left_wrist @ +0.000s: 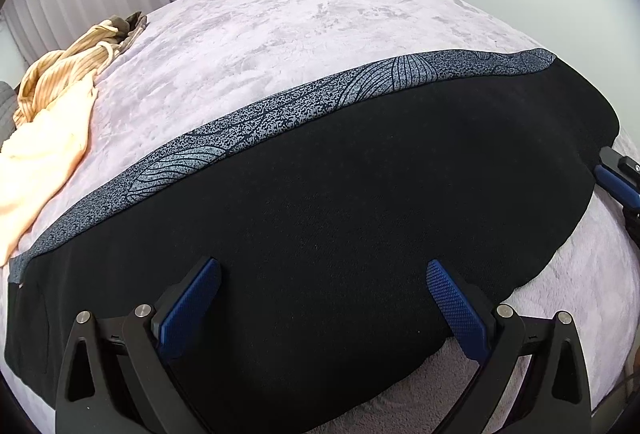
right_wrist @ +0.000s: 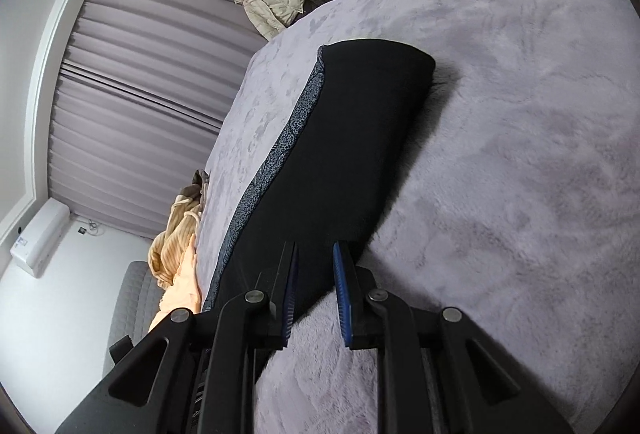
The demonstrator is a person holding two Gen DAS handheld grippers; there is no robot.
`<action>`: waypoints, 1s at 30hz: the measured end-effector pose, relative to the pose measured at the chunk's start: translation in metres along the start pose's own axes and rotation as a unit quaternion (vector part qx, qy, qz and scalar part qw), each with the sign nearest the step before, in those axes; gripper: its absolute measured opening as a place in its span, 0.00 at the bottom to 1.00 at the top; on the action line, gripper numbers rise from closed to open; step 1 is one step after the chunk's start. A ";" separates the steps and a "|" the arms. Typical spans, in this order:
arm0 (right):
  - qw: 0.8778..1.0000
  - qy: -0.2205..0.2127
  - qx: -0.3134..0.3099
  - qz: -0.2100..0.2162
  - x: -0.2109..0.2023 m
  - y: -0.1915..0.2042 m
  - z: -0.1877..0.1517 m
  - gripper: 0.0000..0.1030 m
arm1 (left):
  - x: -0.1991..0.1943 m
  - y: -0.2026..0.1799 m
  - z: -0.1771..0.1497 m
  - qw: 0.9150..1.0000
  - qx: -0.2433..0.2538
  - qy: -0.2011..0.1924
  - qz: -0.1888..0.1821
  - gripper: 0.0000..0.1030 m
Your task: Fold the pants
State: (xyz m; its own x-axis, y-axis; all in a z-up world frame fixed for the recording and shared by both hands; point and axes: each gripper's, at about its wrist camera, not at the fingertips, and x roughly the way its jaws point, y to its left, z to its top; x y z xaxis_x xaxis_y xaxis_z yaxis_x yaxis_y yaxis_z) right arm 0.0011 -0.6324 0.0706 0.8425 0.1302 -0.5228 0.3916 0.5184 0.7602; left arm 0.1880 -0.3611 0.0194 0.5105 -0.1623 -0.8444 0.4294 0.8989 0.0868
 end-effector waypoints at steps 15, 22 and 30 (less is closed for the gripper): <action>1.000 0.005 0.003 -0.010 0.001 -0.003 0.000 0.31 | -0.001 -0.001 -0.002 1.000 0.001 -0.003 0.000 1.00; 0.999 0.017 0.017 -0.039 0.011 0.004 0.017 0.43 | 0.000 0.001 0.000 1.000 -0.001 -0.004 0.004 1.00; 0.999 0.000 -0.021 -0.050 0.038 0.016 0.038 0.35 | -0.002 0.000 0.000 1.000 -0.002 -0.003 0.004 1.00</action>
State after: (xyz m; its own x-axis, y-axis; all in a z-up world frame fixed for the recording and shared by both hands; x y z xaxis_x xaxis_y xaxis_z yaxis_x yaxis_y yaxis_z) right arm 0.0537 -0.6507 0.0776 0.8002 0.0763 -0.5949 0.4573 0.5641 0.6875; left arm 0.1868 -0.3604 0.0208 0.5175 -0.1580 -0.8410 0.4221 0.9020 0.0902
